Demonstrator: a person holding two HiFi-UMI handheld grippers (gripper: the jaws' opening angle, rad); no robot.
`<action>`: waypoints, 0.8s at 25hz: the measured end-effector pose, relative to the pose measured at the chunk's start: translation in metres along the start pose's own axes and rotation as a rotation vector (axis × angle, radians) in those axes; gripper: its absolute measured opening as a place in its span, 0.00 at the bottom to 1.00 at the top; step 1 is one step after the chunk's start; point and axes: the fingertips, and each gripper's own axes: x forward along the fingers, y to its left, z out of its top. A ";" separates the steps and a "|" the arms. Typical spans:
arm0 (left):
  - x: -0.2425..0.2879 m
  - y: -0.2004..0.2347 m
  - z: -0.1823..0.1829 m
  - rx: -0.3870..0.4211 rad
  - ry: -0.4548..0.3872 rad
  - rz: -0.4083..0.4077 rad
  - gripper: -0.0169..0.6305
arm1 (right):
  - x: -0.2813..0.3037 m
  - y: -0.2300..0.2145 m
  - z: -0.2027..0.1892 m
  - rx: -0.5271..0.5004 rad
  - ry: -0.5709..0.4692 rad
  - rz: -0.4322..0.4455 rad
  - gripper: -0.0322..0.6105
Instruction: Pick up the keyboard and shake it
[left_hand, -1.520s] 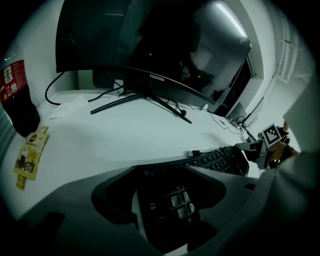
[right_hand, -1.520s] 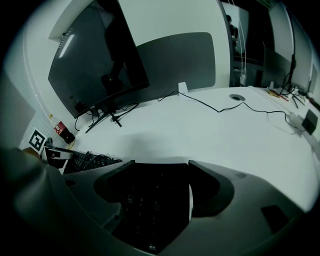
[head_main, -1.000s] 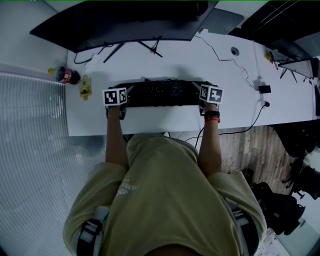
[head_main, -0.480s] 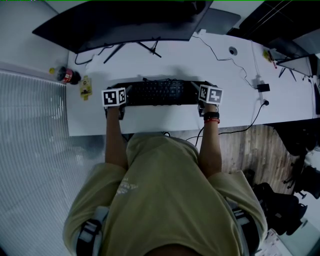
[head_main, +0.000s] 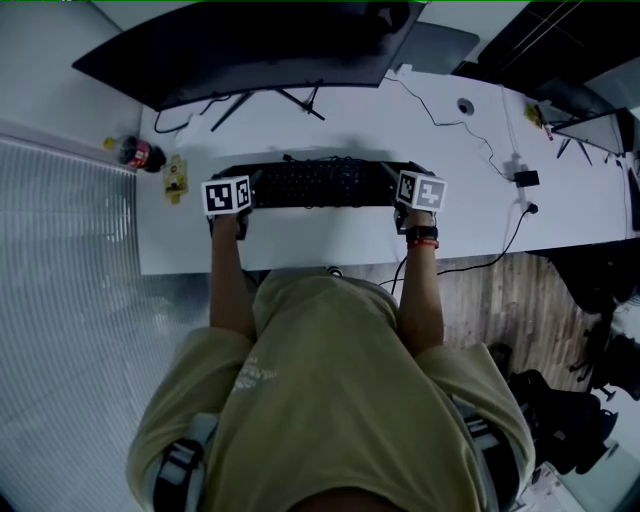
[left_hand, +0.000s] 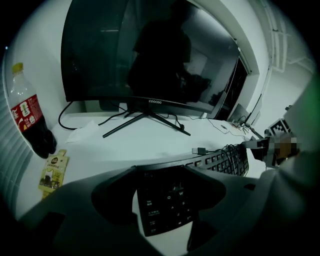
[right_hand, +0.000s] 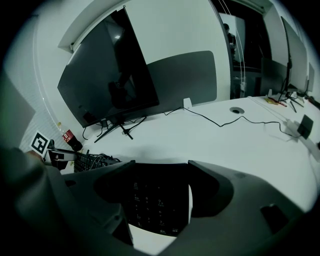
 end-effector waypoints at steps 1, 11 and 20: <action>-0.001 0.001 0.001 0.001 -0.006 0.001 0.49 | -0.001 0.001 0.001 -0.001 -0.004 0.001 0.58; -0.003 0.005 0.022 0.020 -0.053 0.015 0.48 | 0.001 0.005 0.022 -0.014 -0.072 0.016 0.58; 0.002 0.013 0.045 0.025 -0.088 0.028 0.47 | 0.008 0.011 0.053 -0.055 -0.134 0.017 0.58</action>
